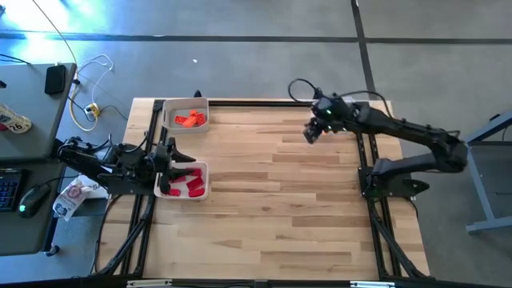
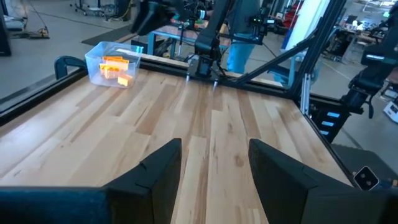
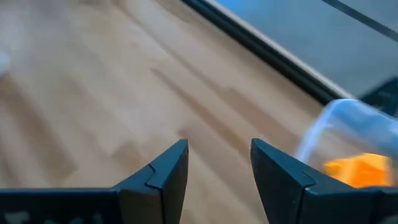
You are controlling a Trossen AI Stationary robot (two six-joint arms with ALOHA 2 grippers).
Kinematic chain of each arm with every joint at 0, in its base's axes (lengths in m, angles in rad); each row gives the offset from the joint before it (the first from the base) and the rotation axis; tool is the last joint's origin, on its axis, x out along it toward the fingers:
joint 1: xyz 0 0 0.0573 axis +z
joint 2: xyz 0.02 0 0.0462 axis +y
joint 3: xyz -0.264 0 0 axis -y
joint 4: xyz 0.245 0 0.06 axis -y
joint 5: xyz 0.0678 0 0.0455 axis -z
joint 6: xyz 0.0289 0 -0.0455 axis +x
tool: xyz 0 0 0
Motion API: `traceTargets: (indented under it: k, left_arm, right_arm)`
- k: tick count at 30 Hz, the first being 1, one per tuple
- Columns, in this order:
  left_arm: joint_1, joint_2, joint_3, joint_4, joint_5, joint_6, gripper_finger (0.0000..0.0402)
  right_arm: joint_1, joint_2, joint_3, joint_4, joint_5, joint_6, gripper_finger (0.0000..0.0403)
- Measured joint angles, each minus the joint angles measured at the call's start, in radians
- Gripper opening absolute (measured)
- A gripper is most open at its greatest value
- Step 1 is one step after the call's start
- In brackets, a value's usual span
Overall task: Sort & place blocks by color
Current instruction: Return to Home Position
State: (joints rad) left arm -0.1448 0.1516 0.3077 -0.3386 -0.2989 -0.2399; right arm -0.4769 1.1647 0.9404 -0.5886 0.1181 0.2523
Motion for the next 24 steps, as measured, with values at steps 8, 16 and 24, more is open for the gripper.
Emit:
traceTargets:
  k: [8, 16, 24]
  left_arm:
    - [0.0, 0.0, 0.0, 0.005, 0.041, 0.008, 0.0174]
    - [0.0, -0.008, -0.088, 0.19, 0.107, 0.117, 0.0174]
    - [0.0, -0.019, -0.187, 0.294, 0.16, 0.132, 0.0174]
  right_arm:
    - [0.1, -0.254, -0.251, 0.234, -0.134, -0.024, 0.0158]
    - [0.193, -0.437, -0.484, 0.526, -0.276, -0.051, 0.0158]
    - [0.263, -0.541, -0.608, 0.638, -0.312, -0.046, 0.0158]
